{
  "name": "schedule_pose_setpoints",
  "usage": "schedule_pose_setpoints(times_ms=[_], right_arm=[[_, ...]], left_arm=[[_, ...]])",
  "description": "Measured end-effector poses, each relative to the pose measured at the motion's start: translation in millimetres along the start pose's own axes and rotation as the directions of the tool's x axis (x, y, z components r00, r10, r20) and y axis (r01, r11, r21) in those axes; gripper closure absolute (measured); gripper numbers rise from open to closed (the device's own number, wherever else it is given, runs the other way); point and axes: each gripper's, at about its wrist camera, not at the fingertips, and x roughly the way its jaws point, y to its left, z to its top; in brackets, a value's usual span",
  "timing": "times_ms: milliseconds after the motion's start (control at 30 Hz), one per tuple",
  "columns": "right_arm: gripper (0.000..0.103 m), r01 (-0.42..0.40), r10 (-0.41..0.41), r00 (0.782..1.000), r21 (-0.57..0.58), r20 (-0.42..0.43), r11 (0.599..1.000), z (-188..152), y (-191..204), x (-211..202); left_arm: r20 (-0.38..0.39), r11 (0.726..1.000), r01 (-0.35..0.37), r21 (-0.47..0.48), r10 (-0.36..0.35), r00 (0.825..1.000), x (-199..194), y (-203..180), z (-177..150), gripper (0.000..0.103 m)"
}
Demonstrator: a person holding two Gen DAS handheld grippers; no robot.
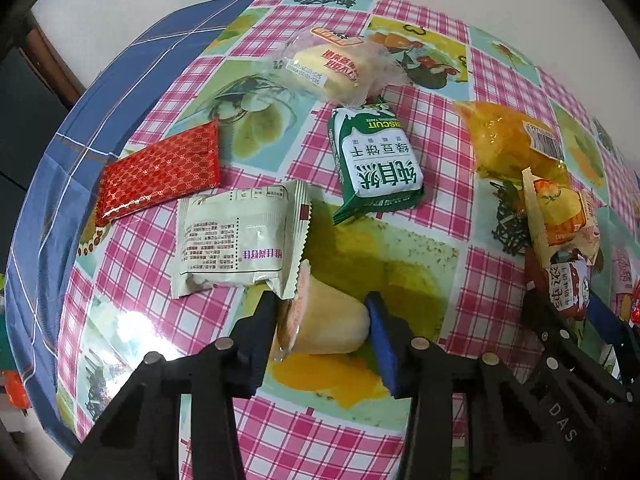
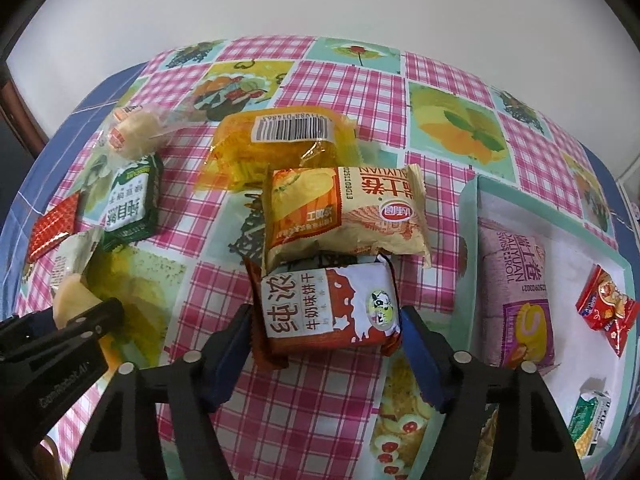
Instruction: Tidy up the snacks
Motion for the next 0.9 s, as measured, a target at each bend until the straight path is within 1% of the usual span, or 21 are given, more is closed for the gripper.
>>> schedule_pose_setpoints(times_ms=[167, 333, 567, 733, 900], right_arm=[[0.036, -0.009, 0.009, 1.0, 0.023, -0.002, 1.0, 0, -4, -1], [0.038, -0.018, 0.018, 1.0, 0.042, -0.009, 0.999, 0, -6, -3], [0.038, -0.057, 0.056, 0.998, 0.093, 0.006, 0.994, 2, -14, -16], [0.038, -0.082, 0.079, 0.996, 0.118, 0.032, 0.99, 6, -17, -31], [0.038, -0.102, 0.095, 0.994, 0.141, 0.059, 0.985, 10, -22, -46]], left_arm=[[0.001, 1.0, 0.01, -0.004, -0.01, 1.0, -1, 2, 0, 0.058], [0.016, 0.999, 0.036, -0.001, -0.036, 0.999, -14, 4, 1, 0.062], [0.042, 0.998, 0.065, 0.01, -0.065, 0.997, -26, 0, 5, 0.062], [0.074, 0.996, 0.083, 0.008, -0.084, 0.994, -38, -1, 6, 0.062], [0.123, 0.995, 0.094, 0.014, -0.095, 0.988, -57, -1, 10, 0.062]])
